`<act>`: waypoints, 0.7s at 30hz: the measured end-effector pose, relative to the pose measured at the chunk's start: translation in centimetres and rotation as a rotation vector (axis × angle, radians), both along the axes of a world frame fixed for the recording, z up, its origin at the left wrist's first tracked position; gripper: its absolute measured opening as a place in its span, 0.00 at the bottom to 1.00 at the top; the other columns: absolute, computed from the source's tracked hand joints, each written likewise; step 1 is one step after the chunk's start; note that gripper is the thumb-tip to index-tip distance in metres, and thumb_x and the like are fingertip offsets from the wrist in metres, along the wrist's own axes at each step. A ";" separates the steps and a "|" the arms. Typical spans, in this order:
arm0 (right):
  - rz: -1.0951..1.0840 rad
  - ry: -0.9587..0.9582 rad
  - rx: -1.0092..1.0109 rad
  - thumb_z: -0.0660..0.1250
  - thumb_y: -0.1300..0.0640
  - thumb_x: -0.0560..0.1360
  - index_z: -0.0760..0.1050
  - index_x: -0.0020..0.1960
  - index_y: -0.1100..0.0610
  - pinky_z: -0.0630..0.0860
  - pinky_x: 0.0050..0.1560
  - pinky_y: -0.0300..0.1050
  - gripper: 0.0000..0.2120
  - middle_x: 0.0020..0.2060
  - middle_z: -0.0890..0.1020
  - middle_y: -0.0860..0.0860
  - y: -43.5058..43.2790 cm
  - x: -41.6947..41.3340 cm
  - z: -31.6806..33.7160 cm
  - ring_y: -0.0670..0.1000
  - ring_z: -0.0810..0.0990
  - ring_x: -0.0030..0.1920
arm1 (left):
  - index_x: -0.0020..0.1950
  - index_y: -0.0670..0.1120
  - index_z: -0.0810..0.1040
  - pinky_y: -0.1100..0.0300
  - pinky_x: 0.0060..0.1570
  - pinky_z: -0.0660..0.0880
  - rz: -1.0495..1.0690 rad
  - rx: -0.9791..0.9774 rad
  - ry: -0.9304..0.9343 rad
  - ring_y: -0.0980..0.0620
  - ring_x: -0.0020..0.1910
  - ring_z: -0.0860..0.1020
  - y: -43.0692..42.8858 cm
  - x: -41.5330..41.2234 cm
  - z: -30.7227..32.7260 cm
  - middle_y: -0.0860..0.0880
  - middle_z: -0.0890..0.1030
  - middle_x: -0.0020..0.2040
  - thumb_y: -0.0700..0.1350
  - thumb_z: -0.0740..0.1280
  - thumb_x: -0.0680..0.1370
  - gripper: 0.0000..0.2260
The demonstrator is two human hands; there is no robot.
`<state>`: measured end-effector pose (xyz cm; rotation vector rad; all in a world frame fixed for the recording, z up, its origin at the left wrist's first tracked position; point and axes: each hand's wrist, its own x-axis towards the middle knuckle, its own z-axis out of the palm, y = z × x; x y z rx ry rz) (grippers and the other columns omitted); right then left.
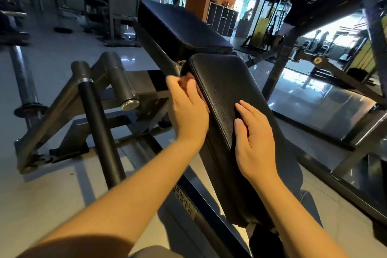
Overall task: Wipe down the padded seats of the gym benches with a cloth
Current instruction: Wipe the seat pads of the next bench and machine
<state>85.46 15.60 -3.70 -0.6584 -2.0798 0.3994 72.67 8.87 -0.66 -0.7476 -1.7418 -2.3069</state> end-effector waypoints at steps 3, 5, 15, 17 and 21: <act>0.007 0.011 -0.003 0.55 0.49 0.83 0.72 0.75 0.50 0.64 0.77 0.50 0.22 0.73 0.72 0.43 0.1 0.1 0.0 0.41 0.66 0.74 | 0.52 0.51 0.68 0.66 0.36 0.74 -0.161 -0.079 0.026 0.58 0.39 0.78 -2.1 4.4 -4.7 0.53 0.76 0.40 0.49 0.58 0.86 0.04; 0.007 0.014 -0.001 0.55 0.49 0.83 0.72 0.75 0.51 0.64 0.76 0.51 0.22 0.73 0.72 0.43 0.1 0.3 0.0 0.41 0.66 0.74 | 0.50 0.56 0.68 0.63 0.36 0.73 -0.217 -0.135 0.072 0.56 0.38 0.78 -3.1 5.4 -5.7 0.53 0.76 0.39 0.51 0.58 0.85 0.05; 0.009 0.017 -0.021 0.54 0.48 0.83 0.72 0.75 0.50 0.64 0.77 0.51 0.22 0.73 0.73 0.43 -0.1 0.4 0.1 0.42 0.67 0.74 | 0.55 0.48 0.66 0.64 0.38 0.74 0.033 -0.067 -0.026 0.61 0.40 0.76 0.7 -3.6 2.3 0.54 0.74 0.42 0.47 0.57 0.86 0.04; 0.015 0.016 -0.018 0.55 0.49 0.83 0.72 0.75 0.50 0.64 0.77 0.51 0.22 0.73 0.73 0.43 -0.1 0.4 0.2 0.42 0.67 0.74 | 0.54 0.48 0.66 0.69 0.36 0.72 -0.004 -0.021 0.019 0.63 0.38 0.76 -0.1 0.2 0.1 0.53 0.75 0.40 0.46 0.57 0.86 0.04; 0.002 0.008 -0.015 0.55 0.49 0.83 0.72 0.75 0.50 0.65 0.76 0.53 0.22 0.73 0.73 0.44 0.0 0.3 0.1 0.42 0.67 0.74 | 0.50 0.58 0.67 0.58 0.36 0.77 -0.225 -0.107 0.093 0.55 0.38 0.79 -2.9 5.7 -5.8 0.54 0.77 0.40 0.52 0.57 0.85 0.04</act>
